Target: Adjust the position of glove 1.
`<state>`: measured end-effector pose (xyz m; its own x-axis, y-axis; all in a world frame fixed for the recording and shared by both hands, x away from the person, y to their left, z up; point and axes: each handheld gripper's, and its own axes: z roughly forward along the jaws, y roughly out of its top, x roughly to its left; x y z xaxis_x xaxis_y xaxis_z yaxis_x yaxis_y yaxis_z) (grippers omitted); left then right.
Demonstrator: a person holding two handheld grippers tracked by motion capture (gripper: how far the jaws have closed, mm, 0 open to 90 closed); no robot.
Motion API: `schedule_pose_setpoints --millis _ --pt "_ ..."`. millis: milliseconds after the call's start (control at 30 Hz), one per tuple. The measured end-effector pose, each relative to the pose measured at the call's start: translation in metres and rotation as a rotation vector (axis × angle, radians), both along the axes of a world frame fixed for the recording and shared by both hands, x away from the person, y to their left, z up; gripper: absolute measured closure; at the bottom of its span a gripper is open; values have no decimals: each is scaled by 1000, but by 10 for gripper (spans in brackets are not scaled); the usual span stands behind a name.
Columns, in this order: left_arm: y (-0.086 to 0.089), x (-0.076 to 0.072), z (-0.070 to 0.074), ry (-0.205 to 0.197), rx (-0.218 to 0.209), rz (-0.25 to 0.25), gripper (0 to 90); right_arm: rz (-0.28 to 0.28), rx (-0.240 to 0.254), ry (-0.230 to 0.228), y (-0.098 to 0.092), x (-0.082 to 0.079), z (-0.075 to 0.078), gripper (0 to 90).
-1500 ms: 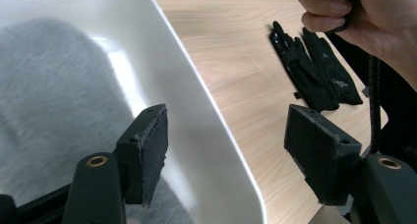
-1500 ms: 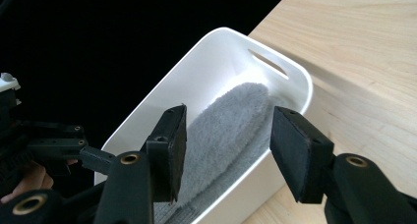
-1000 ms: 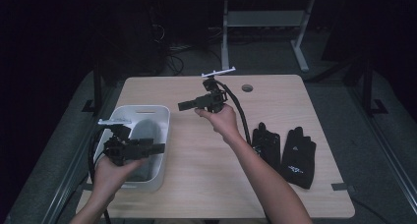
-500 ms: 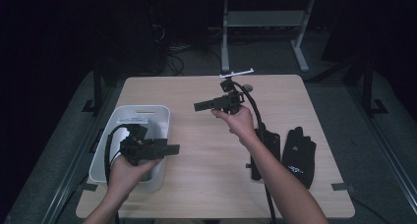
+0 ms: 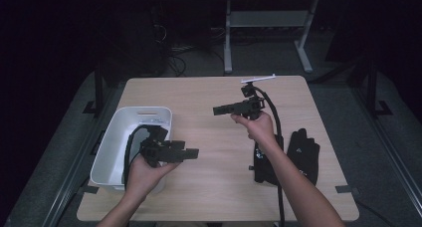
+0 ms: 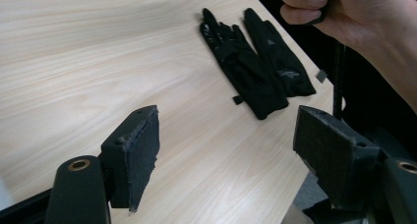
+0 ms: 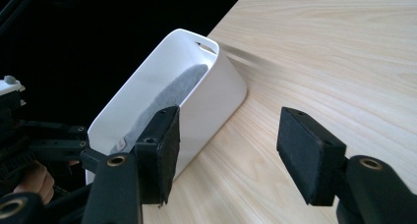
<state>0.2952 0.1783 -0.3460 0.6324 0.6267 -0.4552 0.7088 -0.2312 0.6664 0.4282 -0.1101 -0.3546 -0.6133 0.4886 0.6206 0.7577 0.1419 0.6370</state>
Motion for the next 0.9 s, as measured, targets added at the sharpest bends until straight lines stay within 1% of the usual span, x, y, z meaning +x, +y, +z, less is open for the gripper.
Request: schedule_pose_setpoints --millis 67,100,200,367,467,667,733,800,900 --pt "-6 1 -2 4 -1 -15 246 -8 -9 1 -6 -2 0 408" --pt "-7 1 -2 8 -2 -20 246 -10 -7 -4 -9 -3 -1 409" --pt "-13 2 -4 10 -7 -32 246 -20 -8 2 -17 -5 -2 407" --pt "-22 4 -7 11 -3 -44 242 -39 -7 7 -30 -8 -5 406" --pt "-28 4 -8 15 -10 -52 240 -41 -8 10 -35 -10 -6 402" --pt "-38 5 -9 10 -15 -73 239 -55 -5 3 -47 -14 -5 402" --pt "-41 5 -10 5 -16 -77 234 -61 -8 9 -52 -16 -6 401" --pt "-45 5 -11 14 -17 -82 231 -65 -10 9 -56 -18 -7 401" --pt "-50 6 -13 10 -16 -96 229 -75 -11 13 -64 -21 -9 399"
